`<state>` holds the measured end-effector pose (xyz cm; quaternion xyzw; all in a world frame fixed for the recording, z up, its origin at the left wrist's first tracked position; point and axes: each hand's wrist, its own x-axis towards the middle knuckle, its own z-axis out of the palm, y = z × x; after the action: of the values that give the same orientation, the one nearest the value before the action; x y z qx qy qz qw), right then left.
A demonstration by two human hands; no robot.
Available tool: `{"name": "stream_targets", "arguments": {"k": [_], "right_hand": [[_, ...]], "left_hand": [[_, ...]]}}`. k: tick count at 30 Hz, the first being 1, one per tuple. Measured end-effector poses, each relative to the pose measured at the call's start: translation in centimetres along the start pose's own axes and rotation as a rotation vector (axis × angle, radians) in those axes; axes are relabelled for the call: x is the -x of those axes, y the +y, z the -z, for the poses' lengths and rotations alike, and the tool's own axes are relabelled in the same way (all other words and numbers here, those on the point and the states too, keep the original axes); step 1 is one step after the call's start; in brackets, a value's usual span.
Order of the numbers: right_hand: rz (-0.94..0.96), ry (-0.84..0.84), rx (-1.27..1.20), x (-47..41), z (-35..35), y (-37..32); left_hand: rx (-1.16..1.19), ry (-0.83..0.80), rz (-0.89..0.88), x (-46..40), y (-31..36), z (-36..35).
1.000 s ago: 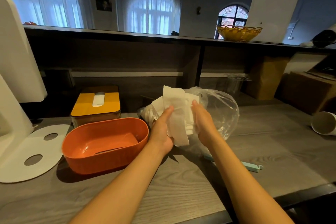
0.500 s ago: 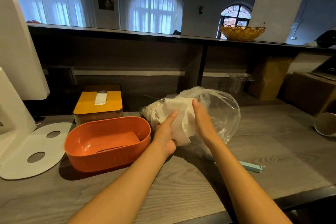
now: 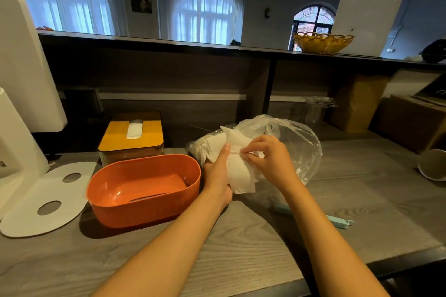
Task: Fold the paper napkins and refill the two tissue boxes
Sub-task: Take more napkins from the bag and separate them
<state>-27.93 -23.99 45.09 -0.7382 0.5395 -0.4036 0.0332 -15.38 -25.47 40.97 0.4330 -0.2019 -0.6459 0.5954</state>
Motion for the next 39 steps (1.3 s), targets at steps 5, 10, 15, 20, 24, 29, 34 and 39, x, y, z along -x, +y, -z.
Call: {"name": "stream_targets", "arguments": {"k": [5,10,15,20,24,29,34,39], "right_hand": [[-0.045,0.0,-0.028,0.0,-0.1,-0.3],[-0.143,0.43,-0.593,0.1,1.9,-0.5],[-0.227,0.42,-1.253,0.1,4.5,-0.7],[-0.334,0.138,-1.082,-0.9,3.5,-1.4],[-0.336,-0.009,-0.719,-2.9,2.1,-2.1],[-0.188,-0.04,-0.347,-4.7,-0.4,-2.5],[-0.232,0.063,-0.373,-4.1,-2.9,-1.7],[-0.286,0.071,-0.437,-3.2,-3.0,-1.1]], "left_hand": [[-0.005,-0.029,-0.009,-0.3,-0.1,0.1],[0.064,-0.066,0.047,-0.3,-0.2,0.4],[0.13,0.018,0.002,-0.2,-0.1,0.3],[0.139,0.01,-0.05,0.1,-0.1,0.2],[0.103,0.002,-0.066,0.0,-0.4,0.4],[0.089,-0.043,-0.07,0.5,-0.2,0.0],[0.029,-0.134,-0.026,0.9,0.2,0.1],[-0.097,-0.045,-0.038,0.2,-0.5,0.0]]}}
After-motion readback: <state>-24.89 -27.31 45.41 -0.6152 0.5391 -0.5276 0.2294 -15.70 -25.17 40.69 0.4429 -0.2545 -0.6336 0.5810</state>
